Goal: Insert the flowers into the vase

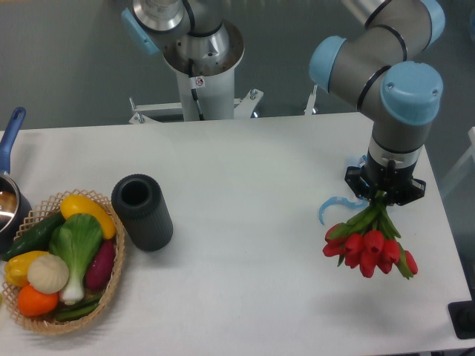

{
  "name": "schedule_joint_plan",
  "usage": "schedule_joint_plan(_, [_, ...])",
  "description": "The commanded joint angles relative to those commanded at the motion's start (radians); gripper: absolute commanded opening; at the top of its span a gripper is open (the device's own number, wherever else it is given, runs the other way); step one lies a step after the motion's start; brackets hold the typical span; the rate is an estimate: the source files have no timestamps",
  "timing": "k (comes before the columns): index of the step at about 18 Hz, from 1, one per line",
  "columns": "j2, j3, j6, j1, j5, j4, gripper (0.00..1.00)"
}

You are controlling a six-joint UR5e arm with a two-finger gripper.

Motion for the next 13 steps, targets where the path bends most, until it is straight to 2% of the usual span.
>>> schedule_joint_plan(6, [0.0,-0.005,-0.003,0.002,-0.026,0.012,0.0])
schedule_joint_plan(10, [-0.005,0.0,-0.009,-0.002,-0.145,0.101,0.0])
schedule_joint_plan(13, [0.008,-0.003,-0.032,-0.011,-0.26,0.109,0.0])
